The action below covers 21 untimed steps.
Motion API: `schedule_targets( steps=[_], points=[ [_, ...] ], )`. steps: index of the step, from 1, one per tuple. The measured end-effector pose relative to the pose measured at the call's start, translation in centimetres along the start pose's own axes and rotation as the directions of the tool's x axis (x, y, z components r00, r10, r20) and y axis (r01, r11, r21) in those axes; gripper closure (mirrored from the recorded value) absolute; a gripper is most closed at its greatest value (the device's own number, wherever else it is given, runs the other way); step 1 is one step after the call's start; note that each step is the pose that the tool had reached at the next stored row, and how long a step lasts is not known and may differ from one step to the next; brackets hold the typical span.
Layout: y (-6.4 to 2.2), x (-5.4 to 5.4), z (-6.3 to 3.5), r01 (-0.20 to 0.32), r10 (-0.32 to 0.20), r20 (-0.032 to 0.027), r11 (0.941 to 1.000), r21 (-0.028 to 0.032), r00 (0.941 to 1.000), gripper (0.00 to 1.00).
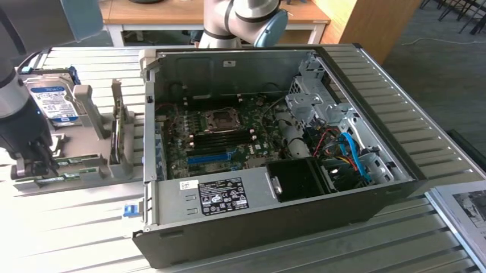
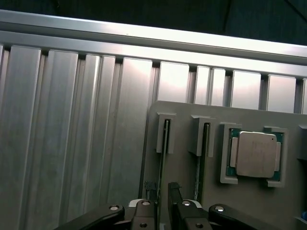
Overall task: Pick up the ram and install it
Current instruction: 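Pick up the ram and move it above insertion slot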
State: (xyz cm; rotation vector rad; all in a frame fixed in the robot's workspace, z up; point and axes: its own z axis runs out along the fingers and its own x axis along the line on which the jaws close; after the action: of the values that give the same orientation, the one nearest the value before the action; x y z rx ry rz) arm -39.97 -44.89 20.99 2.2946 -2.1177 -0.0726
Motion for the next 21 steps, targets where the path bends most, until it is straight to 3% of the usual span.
schedule_targets(
  steps=[10, 21],
  points=[
    [-0.05, 0.0, 0.2, 0.0, 0.0, 0.0001, 1.0, 0.0004, 1.0, 0.76],
    [-1.23, 0.1, 0.14, 0.0, 0.0, 0.0, 1.0, 0.0, 1.0, 0.76]
  ],
)
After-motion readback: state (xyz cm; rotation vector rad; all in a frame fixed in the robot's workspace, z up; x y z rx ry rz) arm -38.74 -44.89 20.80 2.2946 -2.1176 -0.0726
